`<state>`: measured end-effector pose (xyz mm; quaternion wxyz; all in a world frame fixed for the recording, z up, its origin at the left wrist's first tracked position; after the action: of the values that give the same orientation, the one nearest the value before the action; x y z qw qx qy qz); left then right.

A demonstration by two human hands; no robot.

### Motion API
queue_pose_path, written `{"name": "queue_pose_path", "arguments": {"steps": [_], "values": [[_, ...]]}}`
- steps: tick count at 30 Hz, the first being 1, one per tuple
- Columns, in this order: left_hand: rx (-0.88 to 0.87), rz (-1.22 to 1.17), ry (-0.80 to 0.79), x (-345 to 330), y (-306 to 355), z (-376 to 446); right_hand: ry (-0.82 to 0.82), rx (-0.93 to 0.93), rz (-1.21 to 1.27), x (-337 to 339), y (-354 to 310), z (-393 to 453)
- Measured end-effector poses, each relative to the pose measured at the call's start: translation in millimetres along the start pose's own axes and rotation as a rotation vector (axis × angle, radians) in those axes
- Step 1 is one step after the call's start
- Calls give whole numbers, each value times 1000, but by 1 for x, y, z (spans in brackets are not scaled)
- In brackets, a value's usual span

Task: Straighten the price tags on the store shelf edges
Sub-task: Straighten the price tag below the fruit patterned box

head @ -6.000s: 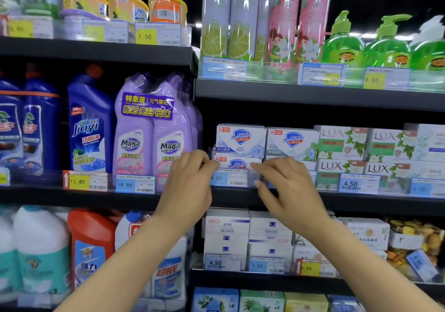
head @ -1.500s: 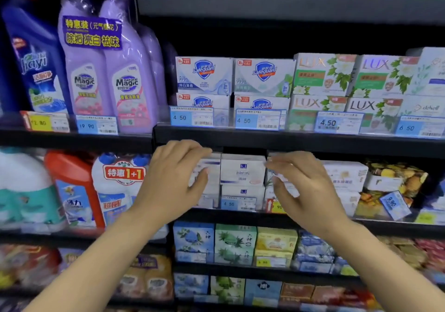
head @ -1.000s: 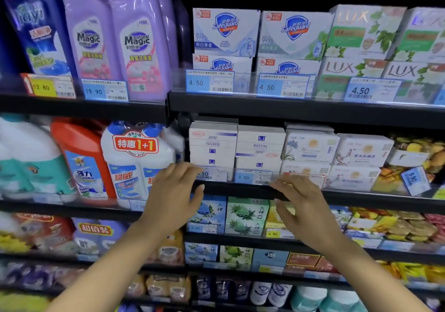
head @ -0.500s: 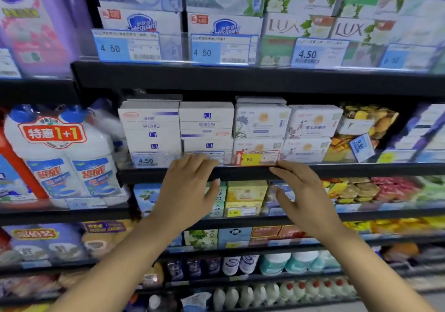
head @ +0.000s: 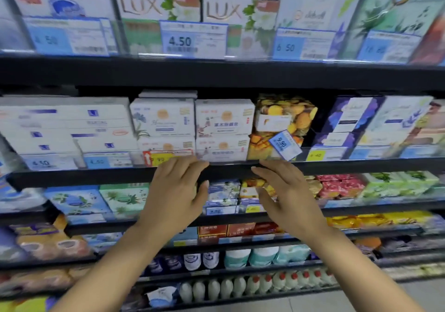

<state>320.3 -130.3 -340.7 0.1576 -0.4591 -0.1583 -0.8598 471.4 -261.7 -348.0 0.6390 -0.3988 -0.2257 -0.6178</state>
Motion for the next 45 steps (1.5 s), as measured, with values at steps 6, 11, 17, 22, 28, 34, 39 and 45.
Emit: {"name": "queue_pose_path", "arguments": {"steps": [6, 11, 17, 22, 28, 34, 39, 45], "values": [[-47, -15, -18, -7, 40, 27, 85, -62, 8, 34, 35, -5], [-110, -51, -1, -11, 65, 47, 113, -141, -20, 48, 49, -7], [-104, -34, 17, -19, 81, 53, 153, -135, -40, 58, 56, 4], [-37, 17, 58, -24, 90, 56, 154, -67, -18, 57, 60, 15], [75, 59, 181, -26, 101, 54, 98, 75, 55, 54, 72, 19], [161, 117, 236, -29, 107, 52, 68, 124, 125, 48, 83, 23], [162, 215, 248, -27, 114, 52, 68, 198, 149, 47, 84, 27], [168, 313, 203, -27, 108, 47, 72, 247, 147, 49, 85, 31]]}}
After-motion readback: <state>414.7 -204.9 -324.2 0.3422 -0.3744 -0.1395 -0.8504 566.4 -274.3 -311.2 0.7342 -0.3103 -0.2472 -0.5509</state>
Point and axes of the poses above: each hand's wrist, its own z-axis towards the middle knuckle, its own x-axis out of the back of the hand, y = z × x, the point moved 7 cm from there along z, towards the middle knuckle, and after that the axes turned 1 degree about y, right-handed, at the moved point
